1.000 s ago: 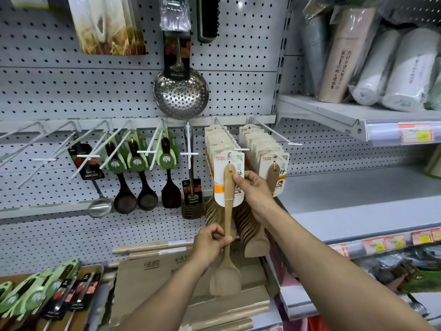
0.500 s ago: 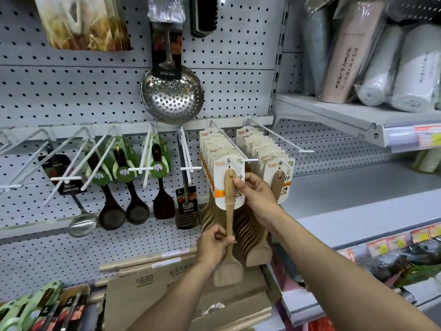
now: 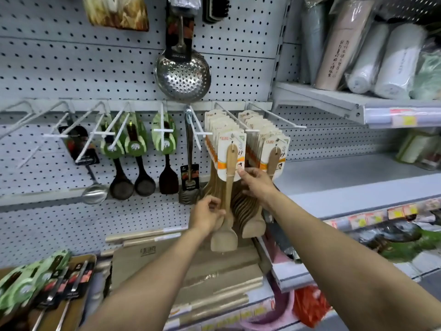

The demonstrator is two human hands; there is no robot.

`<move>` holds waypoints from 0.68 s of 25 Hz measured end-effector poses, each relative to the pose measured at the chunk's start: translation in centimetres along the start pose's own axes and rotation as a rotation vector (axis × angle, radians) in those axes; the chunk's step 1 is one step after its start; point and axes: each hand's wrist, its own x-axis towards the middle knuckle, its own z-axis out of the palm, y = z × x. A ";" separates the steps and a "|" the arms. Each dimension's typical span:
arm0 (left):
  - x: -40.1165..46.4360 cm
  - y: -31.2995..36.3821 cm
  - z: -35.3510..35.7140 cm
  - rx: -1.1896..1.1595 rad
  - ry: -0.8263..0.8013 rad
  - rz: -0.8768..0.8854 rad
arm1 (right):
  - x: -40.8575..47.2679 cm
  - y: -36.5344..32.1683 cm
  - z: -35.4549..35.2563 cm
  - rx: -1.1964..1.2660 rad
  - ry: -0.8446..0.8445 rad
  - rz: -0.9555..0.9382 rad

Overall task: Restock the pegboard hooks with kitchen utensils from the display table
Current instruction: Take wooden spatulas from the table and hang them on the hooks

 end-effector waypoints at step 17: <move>-31.4 1.8 -30.6 0.835 0.365 0.245 | -30.3 -10.3 11.3 -1.114 -0.207 -0.968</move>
